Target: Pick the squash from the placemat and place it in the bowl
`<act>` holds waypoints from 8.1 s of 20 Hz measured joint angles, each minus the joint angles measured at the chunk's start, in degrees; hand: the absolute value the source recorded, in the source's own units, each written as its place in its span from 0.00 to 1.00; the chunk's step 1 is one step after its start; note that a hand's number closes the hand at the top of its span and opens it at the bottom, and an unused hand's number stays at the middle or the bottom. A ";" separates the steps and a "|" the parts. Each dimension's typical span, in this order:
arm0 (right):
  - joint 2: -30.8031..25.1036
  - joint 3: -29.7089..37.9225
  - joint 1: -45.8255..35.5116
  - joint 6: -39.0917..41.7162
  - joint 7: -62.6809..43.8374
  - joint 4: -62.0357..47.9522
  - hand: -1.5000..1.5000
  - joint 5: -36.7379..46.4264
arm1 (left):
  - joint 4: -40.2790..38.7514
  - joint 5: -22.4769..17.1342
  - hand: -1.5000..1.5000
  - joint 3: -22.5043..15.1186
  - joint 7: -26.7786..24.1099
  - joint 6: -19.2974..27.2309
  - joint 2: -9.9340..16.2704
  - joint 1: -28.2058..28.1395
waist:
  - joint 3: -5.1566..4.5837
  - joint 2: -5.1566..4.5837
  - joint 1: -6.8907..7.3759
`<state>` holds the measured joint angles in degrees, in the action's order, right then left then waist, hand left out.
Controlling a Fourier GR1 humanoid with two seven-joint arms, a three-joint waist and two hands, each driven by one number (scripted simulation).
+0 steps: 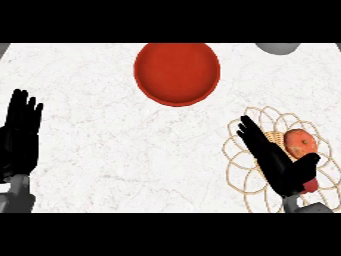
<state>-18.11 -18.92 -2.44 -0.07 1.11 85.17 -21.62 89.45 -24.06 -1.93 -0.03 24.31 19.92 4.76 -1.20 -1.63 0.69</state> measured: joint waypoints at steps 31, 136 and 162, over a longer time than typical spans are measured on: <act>-10.63 8.45 -7.05 -34.96 -45.71 -1.69 0.00 56.32 | -3.60 1.74 0.50 -8.55 10.66 -19.88 10.47 6.48 | 0.53 1.94 -0.65; -10.96 11.16 -24.31 16.80 -12.82 -19.18 1.00 63.69 | -4.78 14.31 0.50 3.86 14.77 -31.97 -2.90 8.32 | 1.38 1.11 0.98; -15.15 22.45 -40.26 41.92 -11.72 5.09 1.00 48.16 | -3.30 15.62 0.50 6.21 16.11 -32.92 -3.35 7.24 | 1.14 1.80 -0.57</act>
<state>-33.26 3.53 -42.69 41.85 -10.61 90.26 26.53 86.15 -8.44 4.28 16.08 -8.61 16.58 12.00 -0.05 0.17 0.12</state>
